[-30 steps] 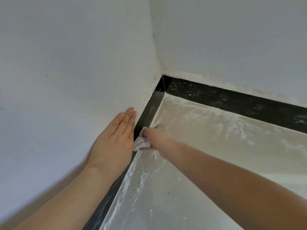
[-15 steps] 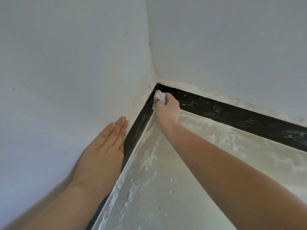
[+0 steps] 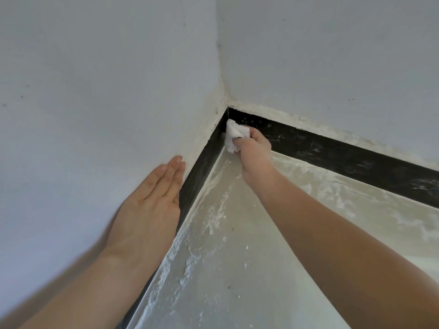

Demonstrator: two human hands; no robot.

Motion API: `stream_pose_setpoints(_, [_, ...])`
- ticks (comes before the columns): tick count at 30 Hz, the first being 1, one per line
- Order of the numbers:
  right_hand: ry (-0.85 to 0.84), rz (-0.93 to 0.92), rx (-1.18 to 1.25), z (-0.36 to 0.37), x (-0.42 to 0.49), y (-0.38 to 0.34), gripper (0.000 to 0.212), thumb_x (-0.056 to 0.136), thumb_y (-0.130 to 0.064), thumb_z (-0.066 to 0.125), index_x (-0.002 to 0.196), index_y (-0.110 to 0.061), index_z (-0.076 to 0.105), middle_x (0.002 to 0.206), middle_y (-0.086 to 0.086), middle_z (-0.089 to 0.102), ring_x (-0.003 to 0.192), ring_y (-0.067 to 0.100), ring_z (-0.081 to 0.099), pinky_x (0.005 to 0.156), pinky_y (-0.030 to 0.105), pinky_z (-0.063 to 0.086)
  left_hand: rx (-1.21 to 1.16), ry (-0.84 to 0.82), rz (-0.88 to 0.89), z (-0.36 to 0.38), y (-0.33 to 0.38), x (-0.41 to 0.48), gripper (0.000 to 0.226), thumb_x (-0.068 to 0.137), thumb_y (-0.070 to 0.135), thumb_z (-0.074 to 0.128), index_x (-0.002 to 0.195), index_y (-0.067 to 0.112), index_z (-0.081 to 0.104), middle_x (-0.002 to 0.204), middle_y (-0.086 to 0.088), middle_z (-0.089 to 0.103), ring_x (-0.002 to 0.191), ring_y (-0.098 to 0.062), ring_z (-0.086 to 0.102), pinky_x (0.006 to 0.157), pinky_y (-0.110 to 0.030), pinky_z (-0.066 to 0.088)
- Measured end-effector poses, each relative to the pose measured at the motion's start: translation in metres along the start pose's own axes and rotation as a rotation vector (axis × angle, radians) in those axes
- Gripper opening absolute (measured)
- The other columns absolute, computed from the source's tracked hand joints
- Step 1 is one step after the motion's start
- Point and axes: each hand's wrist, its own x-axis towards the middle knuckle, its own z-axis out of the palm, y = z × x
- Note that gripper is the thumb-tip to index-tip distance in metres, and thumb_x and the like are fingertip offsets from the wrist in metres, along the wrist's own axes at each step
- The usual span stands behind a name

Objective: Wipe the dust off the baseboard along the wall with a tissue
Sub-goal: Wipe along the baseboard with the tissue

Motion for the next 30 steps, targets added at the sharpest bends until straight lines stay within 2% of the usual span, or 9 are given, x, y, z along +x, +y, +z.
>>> stream_pose_setpoints(4, [-0.047, 0.024, 0.088, 0.02, -0.028, 0.018, 0.035, 0.081, 0.011, 0.051, 0.089, -0.02, 0.065, 0.082, -0.004, 0.063, 0.071, 0.007, 0.055, 0.067, 0.018, 0.047, -0.049, 0.011, -0.09, 0.002, -0.001, 0.003, 0.063, 0.082, 0.01, 0.011, 0.14, -0.003, 0.032, 0.15, -0.021, 0.004, 0.143, -0.032, 0.002, 0.111, -0.042, -0.015])
stream_pose_setpoints(8, [-0.292, -0.154, -0.17, 0.001, -0.067, 0.043, 0.037, 0.078, 0.016, 0.049, 0.083, -0.016, 0.066, 0.096, -0.002, 0.059, 0.074, 0.001, 0.051, 0.058, 0.005, 0.041, -0.044, 0.042, -0.095, -0.001, -0.001, 0.007, 0.058, 0.087, 0.015, 0.015, 0.143, 0.001, 0.025, 0.149, -0.017, -0.003, 0.142, -0.028, -0.005, 0.109, -0.042, -0.02])
stream_pose_setpoints(11, [-0.501, -0.218, -0.421, -0.016, -0.074, 0.048, 0.036, 0.074, 0.018, 0.051, 0.077, -0.014, 0.067, 0.093, 0.003, 0.058, 0.075, 0.005, 0.053, 0.06, 0.006, 0.042, -0.098, -0.009, -0.142, -0.002, -0.002, 0.008, 0.058, 0.082, 0.014, 0.023, 0.134, 0.001, 0.046, 0.149, -0.015, 0.022, 0.142, -0.026, 0.02, 0.114, -0.039, -0.006])
stream_pose_setpoints(14, [-0.225, -0.11, -0.309, -0.024, -0.048, 0.035, 0.031, 0.077, 0.008, 0.056, 0.08, -0.021, 0.066, 0.083, 0.001, 0.061, 0.07, 0.01, 0.055, 0.06, 0.016, 0.045, -0.106, -0.025, -0.128, 0.001, -0.004, 0.007, 0.051, 0.082, 0.007, 0.033, 0.129, -0.004, 0.051, 0.147, -0.015, 0.031, 0.14, -0.027, 0.028, 0.115, -0.038, -0.001])
stream_pose_setpoints(17, [0.037, 0.044, -0.067, -0.016, -0.009, 0.021, 0.031, 0.079, 0.005, 0.053, 0.098, -0.016, 0.067, 0.081, 0.0, 0.063, 0.071, 0.013, 0.055, 0.062, 0.021, 0.043, -0.077, -0.07, -0.085, -0.004, -0.003, 0.006, 0.059, 0.085, 0.007, 0.016, 0.14, -0.003, 0.034, 0.15, -0.017, 0.005, 0.144, -0.028, 0.002, 0.11, -0.04, -0.016])
stream_pose_setpoints(20, [0.055, 0.03, -0.118, 0.004, 0.001, 0.021, 0.031, 0.083, 0.002, 0.052, 0.107, -0.014, 0.063, 0.075, -0.005, 0.06, 0.065, 0.008, 0.054, 0.059, 0.018, 0.043, -0.096, -0.191, 0.018, -0.013, -0.003, 0.006, 0.076, 0.072, 0.005, -0.014, 0.146, -0.006, 0.003, 0.142, -0.02, -0.029, 0.128, -0.031, -0.034, 0.093, -0.045, -0.034])
stream_pose_setpoints(23, [0.051, -0.033, -0.134, 0.017, -0.019, 0.032, 0.002, 0.09, -0.019, 0.057, 0.092, -0.02, 0.058, 0.068, -0.006, 0.059, 0.062, 0.008, 0.056, 0.058, 0.02, 0.045, -0.12, -0.254, 0.067, -0.013, -0.002, 0.007, 0.079, 0.069, 0.005, -0.017, 0.146, -0.006, -0.003, 0.14, -0.02, -0.034, 0.124, -0.03, -0.039, 0.09, -0.044, -0.036])
stream_pose_setpoints(27, [-0.011, -0.046, -0.16, 0.017, -0.055, 0.063, 0.013, 0.091, -0.03, 0.059, 0.094, -0.017, 0.06, 0.072, -0.004, 0.063, 0.061, 0.004, 0.057, 0.06, 0.02, 0.047, -0.108, -0.241, 0.04, -0.016, -0.001, 0.012, 0.082, 0.066, 0.005, -0.019, 0.145, -0.005, -0.005, 0.136, -0.018, -0.037, 0.122, -0.03, -0.041, 0.09, -0.044, -0.038])
stream_pose_setpoints(30, [-0.199, -0.015, -0.239, 0.004, -0.08, 0.078, 0.018, 0.09, -0.031, 0.062, 0.092, -0.014, 0.06, 0.07, -0.004, 0.062, 0.06, 0.004, 0.056, 0.056, 0.016, 0.045, -0.129, -0.125, -0.041, -0.008, 0.0, 0.009, 0.082, 0.07, 0.006, -0.014, 0.146, 0.0, 0.016, 0.144, -0.016, -0.021, 0.134, -0.028, -0.026, 0.1, -0.044, -0.032])
